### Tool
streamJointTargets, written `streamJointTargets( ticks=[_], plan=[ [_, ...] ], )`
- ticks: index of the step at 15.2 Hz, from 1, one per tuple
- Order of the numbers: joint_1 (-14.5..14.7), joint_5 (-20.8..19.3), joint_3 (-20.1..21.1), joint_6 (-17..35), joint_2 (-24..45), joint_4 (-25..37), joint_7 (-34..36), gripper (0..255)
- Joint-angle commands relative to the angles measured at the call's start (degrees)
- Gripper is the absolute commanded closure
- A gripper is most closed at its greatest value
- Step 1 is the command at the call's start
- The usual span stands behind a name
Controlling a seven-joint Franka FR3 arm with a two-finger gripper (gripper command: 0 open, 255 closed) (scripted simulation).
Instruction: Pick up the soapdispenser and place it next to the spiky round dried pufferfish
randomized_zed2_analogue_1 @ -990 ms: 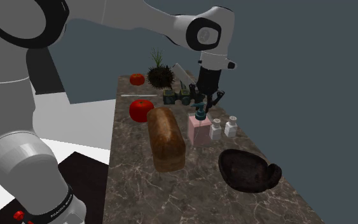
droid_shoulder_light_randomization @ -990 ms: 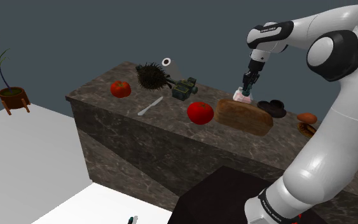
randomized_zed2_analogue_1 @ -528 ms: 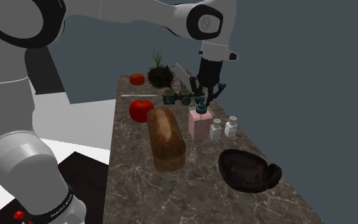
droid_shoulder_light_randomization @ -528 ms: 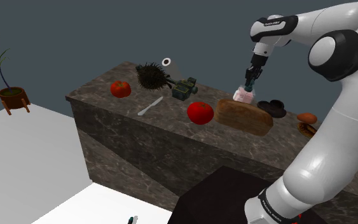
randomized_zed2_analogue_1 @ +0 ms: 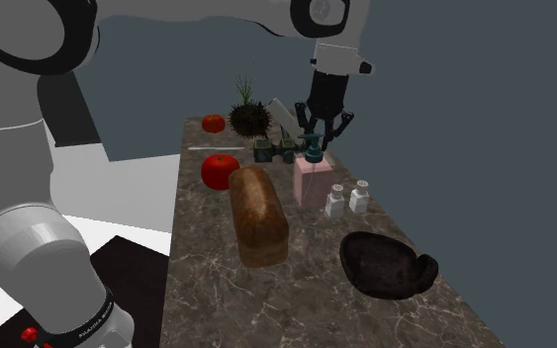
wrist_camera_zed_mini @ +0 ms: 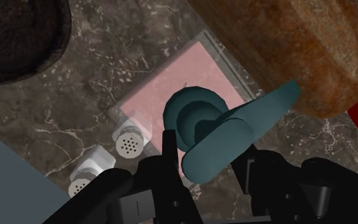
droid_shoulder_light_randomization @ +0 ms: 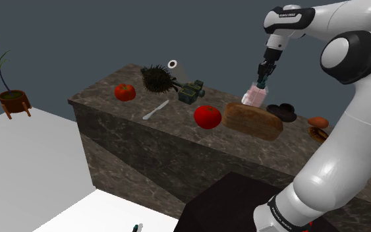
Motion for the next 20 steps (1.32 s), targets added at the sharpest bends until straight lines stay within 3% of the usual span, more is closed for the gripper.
streamJointTargets(
  ticks=[1, 20],
  plan=[
    [-0.16, 0.11, -0.05, -1.89, 0.27, 2.13, -0.07, 255],
    [-3.23, 2.64, -0.63, -19.07, 5.65, 24.17, -1.45, 255]
  ],
)
